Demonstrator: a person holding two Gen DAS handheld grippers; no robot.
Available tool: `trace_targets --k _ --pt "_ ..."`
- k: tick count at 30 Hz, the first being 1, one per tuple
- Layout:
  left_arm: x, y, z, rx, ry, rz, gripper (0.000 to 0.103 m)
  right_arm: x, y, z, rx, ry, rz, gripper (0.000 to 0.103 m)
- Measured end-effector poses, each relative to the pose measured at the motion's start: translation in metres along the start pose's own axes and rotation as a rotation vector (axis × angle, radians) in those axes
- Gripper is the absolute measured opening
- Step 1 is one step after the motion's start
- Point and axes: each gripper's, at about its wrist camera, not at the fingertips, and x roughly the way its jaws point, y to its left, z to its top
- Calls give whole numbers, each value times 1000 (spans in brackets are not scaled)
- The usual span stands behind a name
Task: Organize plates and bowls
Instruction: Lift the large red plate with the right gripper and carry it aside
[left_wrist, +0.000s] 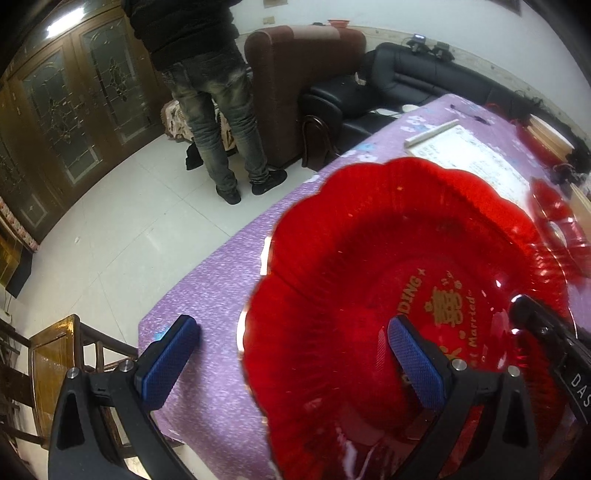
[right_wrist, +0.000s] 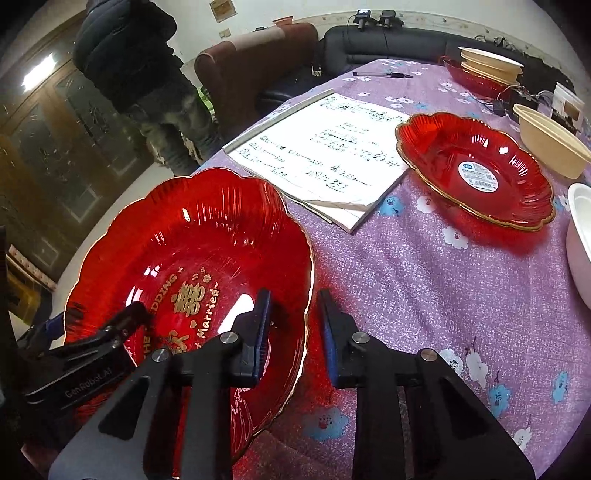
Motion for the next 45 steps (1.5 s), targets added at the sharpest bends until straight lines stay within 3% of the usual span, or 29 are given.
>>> trace_targets --k 5,8,10,12,15,23,27,32,38,40,44,45 --pt "-4 -8 -1 34 -17 -10 96 0 -2 -1 17 0 34 16" --pt "-6 -11 0 51 -27 -21 85 0 -3 -2 22 0 54 12" --pt "-8 -11 4 57 -40 -13 54 -1 -6 -3 31 -1 66 12" --pt "-9 -5 8 49 -42 -14 35 -2 -9 -4 40 -4 67 11" --pt "-7 6 16 8 -22 -119 26 -4 -13 -6 54 -4 75 11" --pt "-12 -3 12 27 12 -214 19 -17 -26 -13 87 -24 52 10" --pt "-28 -10 -2 74 21 -227 18 -38 -26 -23 64 -56 36 10" --pt "-49 -3 -20 107 17 -210 18 -52 -22 -37 44 -47 55 10" --pt "-46 0 -27 118 26 -187 19 -43 -23 -44 61 -6 87 11" --pt "-47 -3 -28 132 24 -174 22 -39 -25 -44 74 36 122 17" --pt "-52 1 -33 116 39 -218 30 -44 -29 -42 101 38 176 42" --pt "-57 4 -33 109 26 -203 38 -46 -32 -41 105 34 169 44"
